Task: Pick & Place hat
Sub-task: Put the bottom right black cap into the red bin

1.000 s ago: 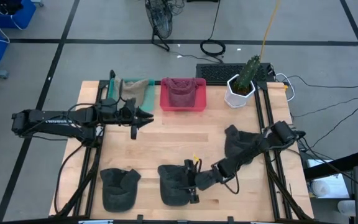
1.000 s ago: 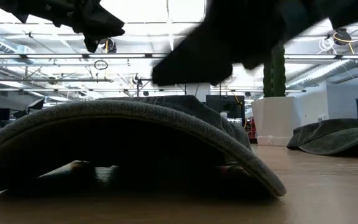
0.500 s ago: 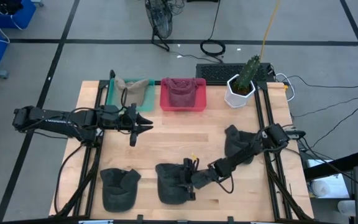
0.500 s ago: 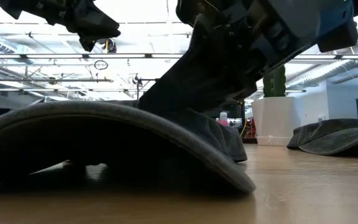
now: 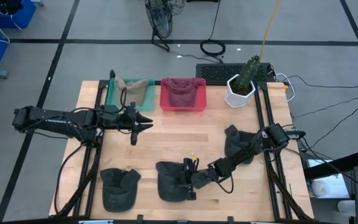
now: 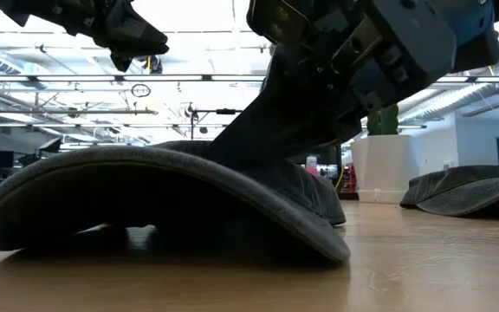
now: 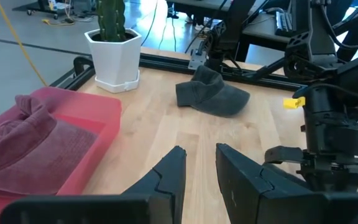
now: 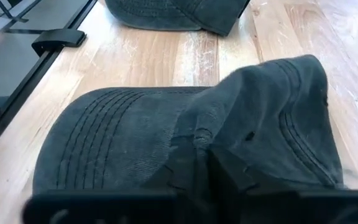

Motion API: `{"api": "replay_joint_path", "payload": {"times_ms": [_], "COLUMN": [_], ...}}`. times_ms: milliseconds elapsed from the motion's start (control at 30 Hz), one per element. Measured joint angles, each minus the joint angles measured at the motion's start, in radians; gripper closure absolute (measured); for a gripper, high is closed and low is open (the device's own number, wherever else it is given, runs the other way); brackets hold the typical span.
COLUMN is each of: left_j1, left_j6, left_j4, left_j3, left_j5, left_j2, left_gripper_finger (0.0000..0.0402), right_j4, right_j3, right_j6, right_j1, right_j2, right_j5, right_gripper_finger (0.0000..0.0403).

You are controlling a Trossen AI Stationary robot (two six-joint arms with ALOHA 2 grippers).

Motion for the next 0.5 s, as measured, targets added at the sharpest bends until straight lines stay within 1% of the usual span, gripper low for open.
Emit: {"api": "replay_joint_path", "payload": {"times_ms": [100,233,400,433,500], "left_j1": [0.000,0.000,0.000,0.000,0.000], "left_j6": [0.000,-0.001,-0.001,-0.001,0.000], "left_j4": [0.000,-0.001,-0.001,-0.001,-0.001], "left_j3": [0.000,0.000,0.000,0.000,0.000], "left_j5": [0.000,0.000,-0.001,-0.003,-0.012], "left_j2": [0.000,0.000,0.000,0.000,0.000], "left_gripper_finger": [0.0309,0.0309,0.0309,0.0309,0.0309], "right_j4": [-0.001,-0.023,-0.177,-0.218,-0.278], "right_j3": [0.000,-0.002,-0.003,-0.003,-0.003], "right_j6": [-0.040,-0.140,-0.253,-0.280,-0.345], "right_j1": [0.000,-0.019,-0.093,-0.113,-0.161], "right_j2": [-0.001,-0.033,-0.141,-0.167,-0.215], "right_j5": [0.000,-0.003,-0.005,-0.012,-0.059], "right_gripper_finger": [0.0396,0.0392,0.0398,0.0399,0.0399]}}
